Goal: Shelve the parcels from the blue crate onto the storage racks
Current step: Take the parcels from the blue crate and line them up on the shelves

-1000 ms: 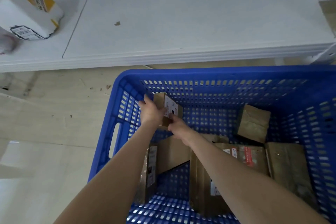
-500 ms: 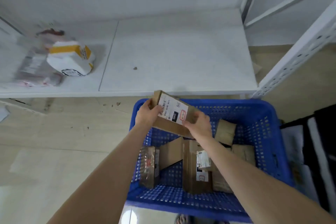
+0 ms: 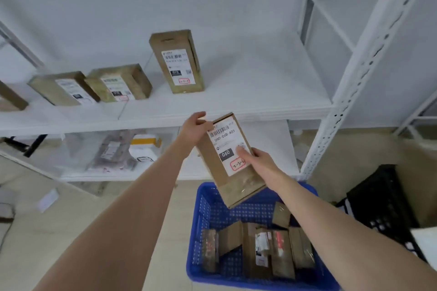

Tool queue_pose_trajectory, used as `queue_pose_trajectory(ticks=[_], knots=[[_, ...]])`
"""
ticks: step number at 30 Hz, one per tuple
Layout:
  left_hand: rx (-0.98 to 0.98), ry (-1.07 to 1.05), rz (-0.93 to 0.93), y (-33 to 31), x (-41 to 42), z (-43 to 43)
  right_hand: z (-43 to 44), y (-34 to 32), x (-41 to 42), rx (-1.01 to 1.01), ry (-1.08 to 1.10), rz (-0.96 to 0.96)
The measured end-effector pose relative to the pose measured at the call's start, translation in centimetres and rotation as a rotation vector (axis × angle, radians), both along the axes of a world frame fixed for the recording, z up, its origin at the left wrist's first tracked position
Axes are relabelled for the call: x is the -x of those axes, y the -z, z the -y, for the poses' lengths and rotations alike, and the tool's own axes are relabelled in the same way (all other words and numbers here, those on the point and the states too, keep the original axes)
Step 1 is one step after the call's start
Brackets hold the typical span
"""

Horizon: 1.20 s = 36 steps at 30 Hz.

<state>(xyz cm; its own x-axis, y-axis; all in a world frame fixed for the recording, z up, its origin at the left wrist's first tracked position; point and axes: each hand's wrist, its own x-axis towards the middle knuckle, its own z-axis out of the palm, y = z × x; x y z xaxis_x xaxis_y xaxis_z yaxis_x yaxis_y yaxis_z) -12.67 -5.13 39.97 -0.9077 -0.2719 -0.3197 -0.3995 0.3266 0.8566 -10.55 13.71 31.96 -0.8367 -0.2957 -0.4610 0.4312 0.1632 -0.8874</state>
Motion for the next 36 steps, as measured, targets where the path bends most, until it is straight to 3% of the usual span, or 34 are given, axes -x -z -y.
queue_pose_trajectory(ticks=[4,6,15,25,36], knots=[[-0.112,-0.137,-0.082,-5.3,-2.5,-0.7,-0.2,-6.3,-0.7,0.136,0.094,0.001],[-0.191,-0.09,-0.068,-6.8,-4.3,-1.5,-0.3,-9.1,-1.2,0.208,0.141,-0.009],[-0.201,0.013,-0.139,-12.1,-8.2,-3.6,-1.4,-16.9,-2.6,0.391,0.27,-0.01],[-0.148,0.072,-0.211,-15.7,-10.2,0.7,2.7,-20.2,-3.5,0.36,0.217,-0.087],[-0.168,0.088,-0.163,-15.2,-9.1,16.2,17.7,-20.4,-2.9,0.255,0.179,-0.113]])
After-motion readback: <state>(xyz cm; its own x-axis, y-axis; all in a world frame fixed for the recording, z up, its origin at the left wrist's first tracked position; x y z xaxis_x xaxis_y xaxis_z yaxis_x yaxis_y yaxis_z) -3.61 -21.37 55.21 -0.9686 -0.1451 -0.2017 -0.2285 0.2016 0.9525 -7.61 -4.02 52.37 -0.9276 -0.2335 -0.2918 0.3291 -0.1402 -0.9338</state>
